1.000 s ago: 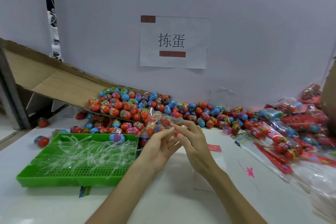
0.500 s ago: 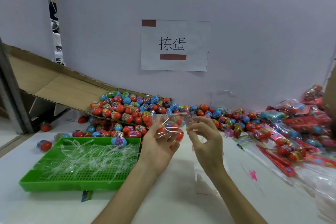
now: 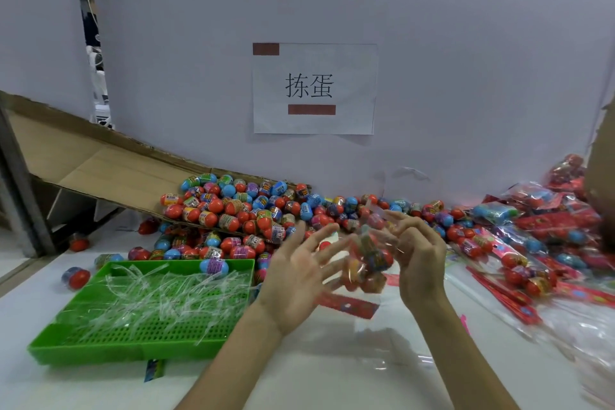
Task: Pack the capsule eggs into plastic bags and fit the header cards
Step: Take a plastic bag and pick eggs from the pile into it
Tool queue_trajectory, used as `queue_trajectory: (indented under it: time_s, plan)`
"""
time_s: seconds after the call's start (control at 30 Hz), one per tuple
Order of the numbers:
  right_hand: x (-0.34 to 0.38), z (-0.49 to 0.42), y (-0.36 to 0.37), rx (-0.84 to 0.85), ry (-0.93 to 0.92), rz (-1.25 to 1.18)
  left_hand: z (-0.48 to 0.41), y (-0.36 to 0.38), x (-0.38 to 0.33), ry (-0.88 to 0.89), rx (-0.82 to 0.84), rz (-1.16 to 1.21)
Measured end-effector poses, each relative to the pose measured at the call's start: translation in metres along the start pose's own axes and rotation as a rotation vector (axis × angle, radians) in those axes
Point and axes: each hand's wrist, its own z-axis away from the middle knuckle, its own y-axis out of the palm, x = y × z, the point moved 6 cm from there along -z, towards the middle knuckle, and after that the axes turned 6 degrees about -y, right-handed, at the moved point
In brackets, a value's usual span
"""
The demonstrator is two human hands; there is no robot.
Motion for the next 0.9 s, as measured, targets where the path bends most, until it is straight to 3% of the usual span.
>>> queue_trajectory:
  time_s: [0.13,0.27,0.43,0.57,0.63,0.9]
  plan:
    - [-0.006,0.0,0.006,0.087,-0.003,0.158,-0.004,0.003,0.011,-0.009,-0.122,-0.414]
    - [-0.009,0.005,0.018,0.209,-0.018,0.188,-0.005,-0.001,0.011,0.076,-0.192,-0.617]
    - [-0.014,0.005,0.022,0.219,0.027,0.215,-0.002,-0.014,0.0,0.17,-0.365,-0.557]
    - [-0.025,0.013,0.031,0.483,0.234,0.342,0.003,-0.021,-0.01,0.255,-0.466,-0.489]
    - [-0.03,0.021,0.037,0.571,0.23,0.441,0.004,-0.022,-0.011,0.285,-0.482,-0.477]
    - [-0.031,0.026,0.043,0.489,0.173,0.468,0.004,-0.027,-0.012,0.273,-0.495,-0.401]
